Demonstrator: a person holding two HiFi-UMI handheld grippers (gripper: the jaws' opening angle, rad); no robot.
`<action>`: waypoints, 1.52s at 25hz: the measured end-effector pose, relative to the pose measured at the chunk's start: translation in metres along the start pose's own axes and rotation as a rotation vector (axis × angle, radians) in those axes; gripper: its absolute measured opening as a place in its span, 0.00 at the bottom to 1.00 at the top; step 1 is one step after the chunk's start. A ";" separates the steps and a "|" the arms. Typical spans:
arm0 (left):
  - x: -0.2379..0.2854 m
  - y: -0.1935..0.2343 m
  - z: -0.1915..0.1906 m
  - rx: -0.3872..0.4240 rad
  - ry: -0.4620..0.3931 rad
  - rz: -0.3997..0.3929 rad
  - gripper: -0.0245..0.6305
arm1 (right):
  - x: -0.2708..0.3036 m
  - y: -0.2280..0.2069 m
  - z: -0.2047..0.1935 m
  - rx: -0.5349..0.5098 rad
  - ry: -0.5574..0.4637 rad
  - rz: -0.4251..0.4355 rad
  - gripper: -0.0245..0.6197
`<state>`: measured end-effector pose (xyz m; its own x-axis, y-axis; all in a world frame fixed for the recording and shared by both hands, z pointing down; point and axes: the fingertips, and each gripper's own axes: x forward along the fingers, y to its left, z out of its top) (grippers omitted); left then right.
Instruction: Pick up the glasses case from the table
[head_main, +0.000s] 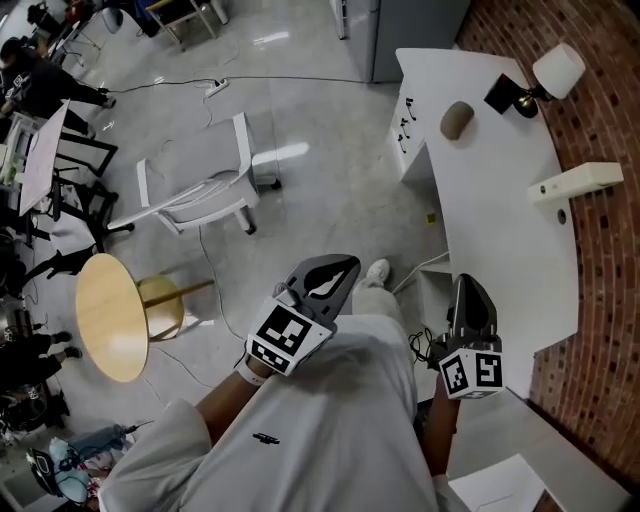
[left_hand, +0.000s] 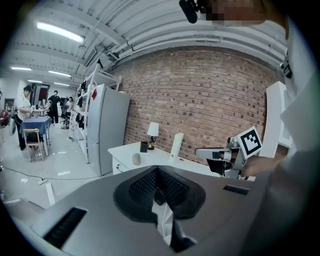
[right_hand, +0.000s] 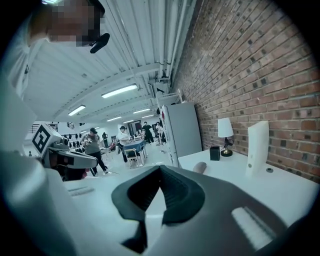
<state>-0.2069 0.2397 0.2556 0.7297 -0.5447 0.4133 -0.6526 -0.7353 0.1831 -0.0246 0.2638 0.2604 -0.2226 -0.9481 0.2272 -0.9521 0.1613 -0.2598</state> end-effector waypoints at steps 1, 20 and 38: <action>0.012 0.002 0.009 0.004 -0.004 0.001 0.05 | 0.008 -0.010 0.006 0.006 -0.008 0.001 0.05; 0.169 0.056 0.080 0.012 0.034 0.066 0.05 | 0.136 -0.139 0.048 0.058 -0.024 0.011 0.05; 0.314 0.126 0.118 0.015 0.141 -0.161 0.05 | 0.219 -0.183 0.074 0.131 -0.035 -0.214 0.05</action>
<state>-0.0357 -0.0718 0.3036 0.7879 -0.3585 0.5006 -0.5257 -0.8150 0.2438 0.1160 0.0061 0.2881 -0.0095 -0.9661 0.2578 -0.9408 -0.0788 -0.3298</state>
